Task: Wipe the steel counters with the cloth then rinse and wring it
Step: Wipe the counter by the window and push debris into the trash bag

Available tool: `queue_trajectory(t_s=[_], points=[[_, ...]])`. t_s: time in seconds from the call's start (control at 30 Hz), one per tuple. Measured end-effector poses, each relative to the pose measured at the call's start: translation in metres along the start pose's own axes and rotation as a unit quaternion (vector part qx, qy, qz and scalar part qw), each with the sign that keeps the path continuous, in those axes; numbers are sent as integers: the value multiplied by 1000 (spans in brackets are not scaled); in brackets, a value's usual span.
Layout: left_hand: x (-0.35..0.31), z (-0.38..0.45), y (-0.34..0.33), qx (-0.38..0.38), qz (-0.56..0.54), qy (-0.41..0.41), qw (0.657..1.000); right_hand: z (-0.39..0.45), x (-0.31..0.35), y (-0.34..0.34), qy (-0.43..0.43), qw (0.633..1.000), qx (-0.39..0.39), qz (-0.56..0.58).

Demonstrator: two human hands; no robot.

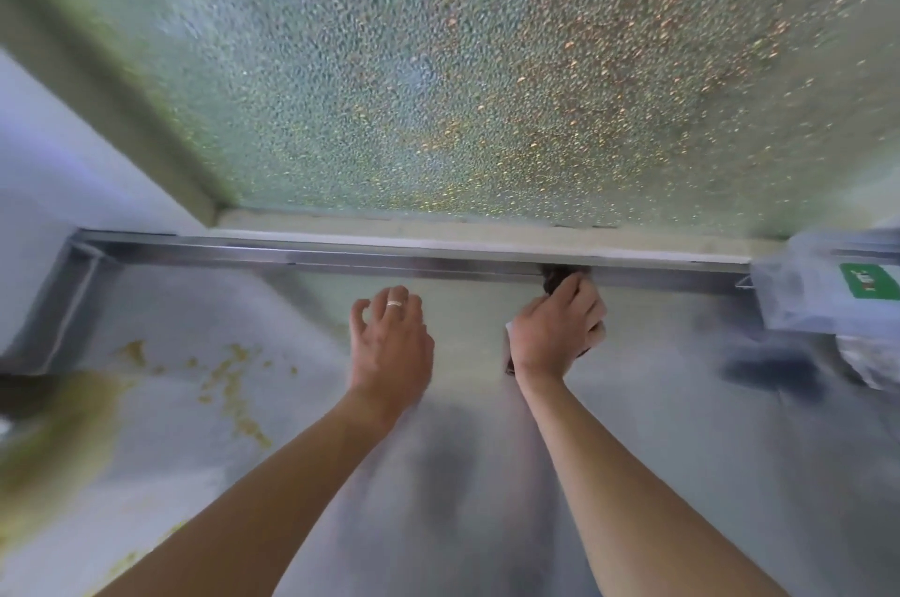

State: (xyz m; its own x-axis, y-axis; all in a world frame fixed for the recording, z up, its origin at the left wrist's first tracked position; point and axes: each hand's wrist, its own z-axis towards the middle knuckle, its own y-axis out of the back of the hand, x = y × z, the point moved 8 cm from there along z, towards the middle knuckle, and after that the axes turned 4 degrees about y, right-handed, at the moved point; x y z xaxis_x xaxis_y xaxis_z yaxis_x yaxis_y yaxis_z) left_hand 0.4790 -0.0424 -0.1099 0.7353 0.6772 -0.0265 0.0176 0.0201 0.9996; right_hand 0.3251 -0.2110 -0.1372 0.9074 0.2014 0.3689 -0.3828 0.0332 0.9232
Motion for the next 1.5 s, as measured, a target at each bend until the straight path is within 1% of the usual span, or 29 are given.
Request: queue_trajectory(t_s=[0.27,0.4,0.53,0.63,0.73,0.87,0.93,0.97,1.0,1.07,1.1,1.13,1.2,1.23,1.3,1.37,1.5], points=[[82,-16,8,-13,-8,40,999,-71,108,-33,55,997,49,14],[118,-25,6,-4,9,55,998,-104,155,-43,138,988,59,19],[144,-32,9,-17,15,76,997,-114,169,-52,189,979,62,36],[155,-36,9,-24,15,89,996,-122,179,-56,280,955,75,58],[160,-43,4,-3,3,97,995,-138,190,-56,340,929,99,105],[157,-55,3,19,-4,78,997,-184,195,-45,414,884,152,157],[158,-59,7,15,-13,75,997,-190,194,-32,404,870,188,212],[160,-61,10,7,-13,73,997,-185,192,-23,395,867,187,239],[163,-62,13,-4,-12,73,997,-175,187,-11,386,870,163,260],[171,-65,16,-22,-11,79,997,-148,170,10,372,885,79,268],[176,-68,16,-25,-14,88,996,-135,159,11,366,897,47,243],[182,-72,15,-25,-17,99,995,-125,150,7,357,913,34,196],[191,-83,12,-19,-22,116,993,-121,136,-17,333,938,54,87],[194,-88,9,-10,-22,116,993,-124,134,-27,320,943,70,59],[195,-98,4,10,-16,110,994,-132,138,-35,300,949,84,54],[200,-107,0,16,-22,111,993,-147,150,-36,310,943,94,72],[207,-117,-1,17,-23,113,993,-197,176,-45,386,908,146,77]])
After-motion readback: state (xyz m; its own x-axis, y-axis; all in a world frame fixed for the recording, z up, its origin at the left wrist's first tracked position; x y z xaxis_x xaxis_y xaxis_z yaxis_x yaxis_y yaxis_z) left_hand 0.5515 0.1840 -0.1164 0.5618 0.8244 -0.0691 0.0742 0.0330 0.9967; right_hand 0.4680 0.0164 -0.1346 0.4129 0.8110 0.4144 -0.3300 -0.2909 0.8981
